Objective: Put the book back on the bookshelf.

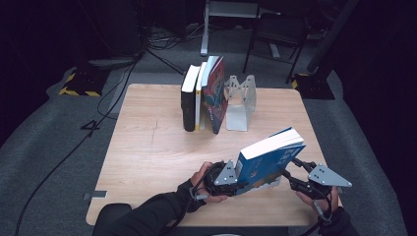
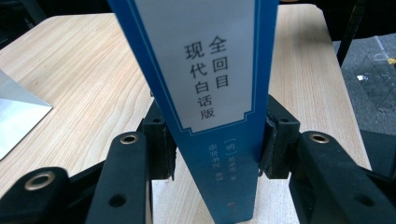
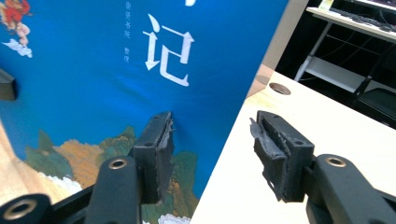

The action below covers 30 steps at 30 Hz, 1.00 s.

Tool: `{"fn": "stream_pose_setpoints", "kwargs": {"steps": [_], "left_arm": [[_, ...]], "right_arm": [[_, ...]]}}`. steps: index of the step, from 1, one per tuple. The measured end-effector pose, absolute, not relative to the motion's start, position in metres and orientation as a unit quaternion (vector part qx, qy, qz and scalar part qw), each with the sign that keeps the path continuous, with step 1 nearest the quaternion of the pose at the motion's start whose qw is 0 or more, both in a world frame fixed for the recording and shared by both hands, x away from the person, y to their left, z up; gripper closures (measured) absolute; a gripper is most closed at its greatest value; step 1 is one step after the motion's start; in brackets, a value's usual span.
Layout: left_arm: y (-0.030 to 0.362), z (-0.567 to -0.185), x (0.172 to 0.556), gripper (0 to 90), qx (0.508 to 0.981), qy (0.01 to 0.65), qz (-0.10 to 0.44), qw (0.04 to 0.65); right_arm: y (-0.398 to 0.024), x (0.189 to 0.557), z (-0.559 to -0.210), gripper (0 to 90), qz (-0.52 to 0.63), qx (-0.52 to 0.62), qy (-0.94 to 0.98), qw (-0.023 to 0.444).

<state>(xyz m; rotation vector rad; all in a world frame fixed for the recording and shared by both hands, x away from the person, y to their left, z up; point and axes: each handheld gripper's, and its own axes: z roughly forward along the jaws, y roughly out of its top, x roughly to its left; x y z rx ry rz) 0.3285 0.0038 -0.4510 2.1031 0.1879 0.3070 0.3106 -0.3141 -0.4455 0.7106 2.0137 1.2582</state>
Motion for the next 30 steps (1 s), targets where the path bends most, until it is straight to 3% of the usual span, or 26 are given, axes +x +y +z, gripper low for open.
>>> {"fn": "stream_pose_setpoints", "kwargs": {"steps": [6,14,25,30], "left_arm": [[0.002,-0.451,0.328,53.9,0.862,0.083,0.136,0.480],[0.000,-0.452,0.321,53.4,0.861,0.072,0.184,0.469],[0.004,-0.452,0.334,53.7,0.858,0.062,0.240,0.450],[0.007,-0.453,0.341,53.2,0.856,0.078,0.235,0.453]], "right_arm": [[-0.303,0.317,-0.441,49.9,0.484,0.263,0.760,0.343],[-0.305,0.331,-0.438,48.6,0.517,0.262,0.754,0.308],[-0.292,0.358,-0.427,49.2,0.521,0.251,0.757,0.305],[-0.284,0.374,-0.425,49.2,0.515,0.246,0.763,0.302]]}}
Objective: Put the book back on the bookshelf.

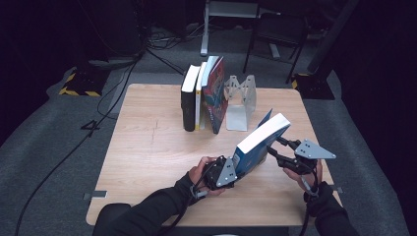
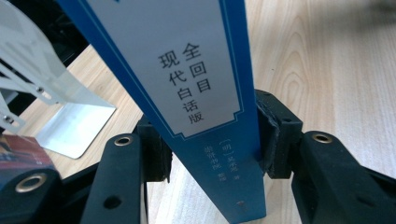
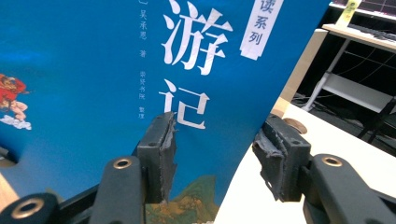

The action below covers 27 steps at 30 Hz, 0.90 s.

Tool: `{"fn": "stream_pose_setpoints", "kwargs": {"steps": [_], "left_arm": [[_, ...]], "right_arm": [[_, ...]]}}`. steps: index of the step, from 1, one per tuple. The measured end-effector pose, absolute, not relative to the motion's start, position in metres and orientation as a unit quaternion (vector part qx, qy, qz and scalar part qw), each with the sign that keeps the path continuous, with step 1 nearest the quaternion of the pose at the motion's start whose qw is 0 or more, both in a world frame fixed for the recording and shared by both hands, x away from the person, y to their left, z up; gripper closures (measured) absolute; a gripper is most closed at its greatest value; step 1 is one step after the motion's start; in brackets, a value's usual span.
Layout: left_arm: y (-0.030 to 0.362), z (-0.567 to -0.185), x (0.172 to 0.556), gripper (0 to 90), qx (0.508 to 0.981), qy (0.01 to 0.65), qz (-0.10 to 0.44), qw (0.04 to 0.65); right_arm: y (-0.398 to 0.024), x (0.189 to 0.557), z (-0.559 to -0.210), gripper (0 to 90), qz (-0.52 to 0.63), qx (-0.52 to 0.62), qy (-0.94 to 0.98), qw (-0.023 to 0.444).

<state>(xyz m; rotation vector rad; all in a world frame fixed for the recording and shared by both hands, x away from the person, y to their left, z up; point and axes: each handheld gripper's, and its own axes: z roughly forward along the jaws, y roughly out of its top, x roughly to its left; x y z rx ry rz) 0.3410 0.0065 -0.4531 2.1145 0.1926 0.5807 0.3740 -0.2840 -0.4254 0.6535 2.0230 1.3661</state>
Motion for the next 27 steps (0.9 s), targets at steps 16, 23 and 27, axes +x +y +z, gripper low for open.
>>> {"fn": "stream_pose_setpoints", "kwargs": {"steps": [16,23,27], "left_arm": [[0.001,-0.455,0.342,44.0,0.847,0.112,0.216,0.473],[-0.001,-0.454,0.339,38.0,0.851,0.092,0.195,0.480],[-0.006,-0.455,0.334,35.1,0.850,0.086,0.190,0.483]], "right_arm": [[-0.274,0.384,-0.424,47.3,0.497,0.255,0.764,0.323],[-0.276,0.377,-0.425,39.8,0.500,0.263,0.762,0.318],[-0.276,0.370,-0.423,38.0,0.472,0.271,0.772,0.328]]}}
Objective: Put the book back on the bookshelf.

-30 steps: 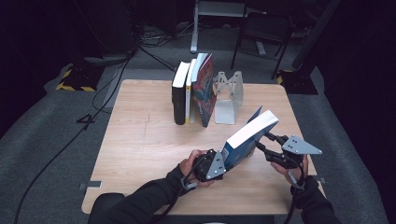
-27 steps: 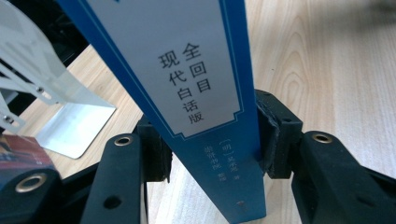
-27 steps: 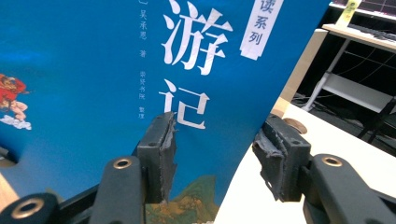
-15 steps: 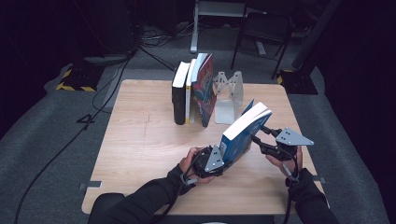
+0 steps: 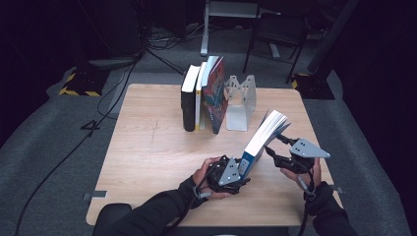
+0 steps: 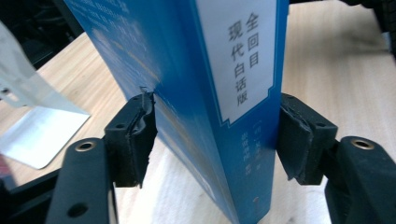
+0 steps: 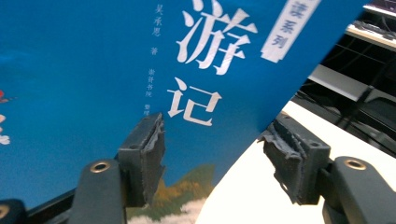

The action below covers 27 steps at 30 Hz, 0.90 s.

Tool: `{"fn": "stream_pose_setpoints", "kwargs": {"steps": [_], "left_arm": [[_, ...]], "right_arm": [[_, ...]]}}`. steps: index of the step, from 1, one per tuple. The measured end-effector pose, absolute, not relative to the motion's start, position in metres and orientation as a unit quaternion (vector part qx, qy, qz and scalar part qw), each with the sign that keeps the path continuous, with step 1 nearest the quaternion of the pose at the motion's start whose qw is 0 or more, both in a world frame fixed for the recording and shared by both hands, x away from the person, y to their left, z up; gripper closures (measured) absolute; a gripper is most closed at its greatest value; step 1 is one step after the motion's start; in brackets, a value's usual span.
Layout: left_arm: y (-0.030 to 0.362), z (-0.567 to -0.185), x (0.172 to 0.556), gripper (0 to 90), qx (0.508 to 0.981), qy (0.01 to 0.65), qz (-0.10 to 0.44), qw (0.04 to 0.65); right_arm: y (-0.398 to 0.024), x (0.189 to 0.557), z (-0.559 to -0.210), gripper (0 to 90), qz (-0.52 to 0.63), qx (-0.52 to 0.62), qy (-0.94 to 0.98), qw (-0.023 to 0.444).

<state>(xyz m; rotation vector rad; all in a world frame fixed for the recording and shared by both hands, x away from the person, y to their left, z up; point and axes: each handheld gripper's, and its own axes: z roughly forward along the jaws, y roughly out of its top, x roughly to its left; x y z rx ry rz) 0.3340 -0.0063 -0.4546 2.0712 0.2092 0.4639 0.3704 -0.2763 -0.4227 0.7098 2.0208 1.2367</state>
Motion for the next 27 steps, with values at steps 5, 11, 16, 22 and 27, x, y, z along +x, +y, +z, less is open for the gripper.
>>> {"fn": "stream_pose_setpoints", "kwargs": {"steps": [5,11,16,22,27], "left_arm": [[-0.007,-0.455,0.334,35.0,0.849,0.090,0.183,0.488],[-0.006,-0.458,0.337,35.8,0.849,0.100,0.159,0.495],[-0.004,-0.460,0.341,35.9,0.850,0.108,0.139,0.496],[-0.005,-0.465,0.343,36.5,0.856,0.108,0.127,0.489],[-0.006,-0.468,0.344,37.4,0.853,0.111,0.114,0.497]], "right_arm": [[-0.269,0.364,-0.417,37.2,0.434,0.277,0.778,0.359],[-0.268,0.358,-0.410,43.1,0.432,0.305,0.761,0.376],[-0.260,0.347,-0.402,51.6,0.445,0.277,0.775,0.353],[-0.255,0.333,-0.402,41.7,0.477,0.231,0.798,0.289],[-0.257,0.333,-0.396,31.2,0.483,0.219,0.800,0.280]]}}
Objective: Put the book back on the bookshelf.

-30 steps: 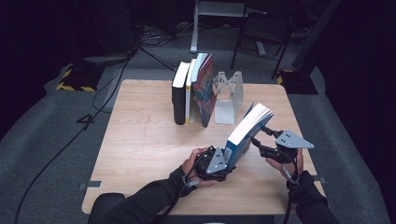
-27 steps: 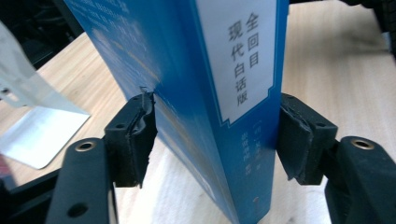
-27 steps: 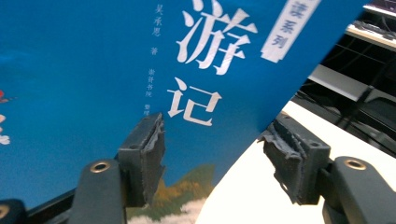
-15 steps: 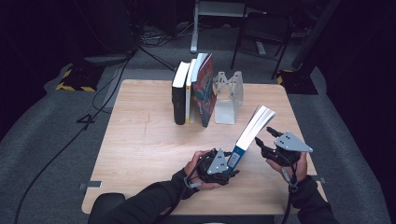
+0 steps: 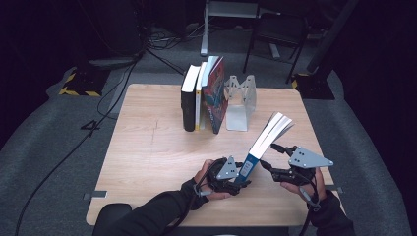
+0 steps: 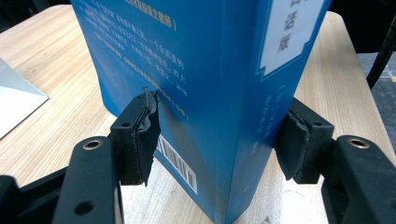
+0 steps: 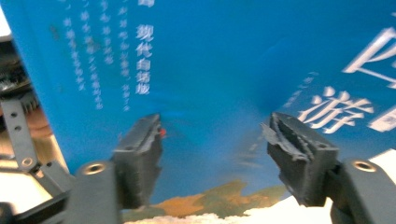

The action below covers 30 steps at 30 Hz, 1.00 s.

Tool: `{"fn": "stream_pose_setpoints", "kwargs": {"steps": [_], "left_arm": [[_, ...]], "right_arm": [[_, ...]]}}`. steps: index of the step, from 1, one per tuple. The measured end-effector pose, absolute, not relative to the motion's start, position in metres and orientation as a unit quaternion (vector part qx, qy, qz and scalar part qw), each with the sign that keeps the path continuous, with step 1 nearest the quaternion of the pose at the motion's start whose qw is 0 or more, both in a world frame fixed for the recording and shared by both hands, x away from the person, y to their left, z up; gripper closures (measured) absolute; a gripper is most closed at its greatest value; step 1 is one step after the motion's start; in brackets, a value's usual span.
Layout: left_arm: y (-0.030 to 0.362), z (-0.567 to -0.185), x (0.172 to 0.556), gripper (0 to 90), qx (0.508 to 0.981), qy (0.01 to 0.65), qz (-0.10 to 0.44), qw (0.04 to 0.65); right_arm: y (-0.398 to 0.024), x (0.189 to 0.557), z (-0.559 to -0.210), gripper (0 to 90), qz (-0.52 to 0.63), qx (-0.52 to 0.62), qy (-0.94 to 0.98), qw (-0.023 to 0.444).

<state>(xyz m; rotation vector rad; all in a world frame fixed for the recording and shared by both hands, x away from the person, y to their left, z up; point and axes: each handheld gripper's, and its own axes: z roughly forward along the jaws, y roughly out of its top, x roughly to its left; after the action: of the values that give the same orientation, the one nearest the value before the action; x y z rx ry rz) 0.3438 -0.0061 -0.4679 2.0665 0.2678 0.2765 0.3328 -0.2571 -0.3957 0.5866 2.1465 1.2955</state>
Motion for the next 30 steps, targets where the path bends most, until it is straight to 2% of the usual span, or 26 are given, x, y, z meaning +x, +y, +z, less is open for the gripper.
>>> {"fn": "stream_pose_setpoints", "kwargs": {"steps": [5,10,13,20,22,24,30], "left_arm": [[-0.014,-0.469,0.344,35.5,0.851,0.110,0.115,0.500],[-0.022,-0.470,0.343,35.1,0.848,0.113,0.120,0.503],[-0.029,-0.470,0.340,32.7,0.844,0.115,0.135,0.507],[-0.036,-0.471,0.336,32.8,0.836,0.127,0.134,0.516],[-0.037,-0.471,0.335,33.1,0.838,0.129,0.139,0.512],[-0.038,-0.471,0.334,33.7,0.838,0.126,0.136,0.513],[-0.034,-0.467,0.328,33.3,0.842,0.117,0.127,0.511]], "right_arm": [[-0.257,0.335,-0.392,31.1,0.470,0.213,0.806,0.290],[-0.261,0.332,-0.391,35.8,0.461,0.212,0.807,0.302],[-0.269,0.331,-0.388,36.1,0.488,0.213,0.802,0.271],[-0.267,0.310,-0.373,26.5,0.510,0.190,0.803,0.240],[-0.262,0.307,-0.372,24.9,0.504,0.194,0.805,0.246],[-0.259,0.304,-0.371,19.6,0.507,0.202,0.805,0.234],[-0.250,0.298,-0.371,13.6,0.494,0.225,0.802,0.250]]}}
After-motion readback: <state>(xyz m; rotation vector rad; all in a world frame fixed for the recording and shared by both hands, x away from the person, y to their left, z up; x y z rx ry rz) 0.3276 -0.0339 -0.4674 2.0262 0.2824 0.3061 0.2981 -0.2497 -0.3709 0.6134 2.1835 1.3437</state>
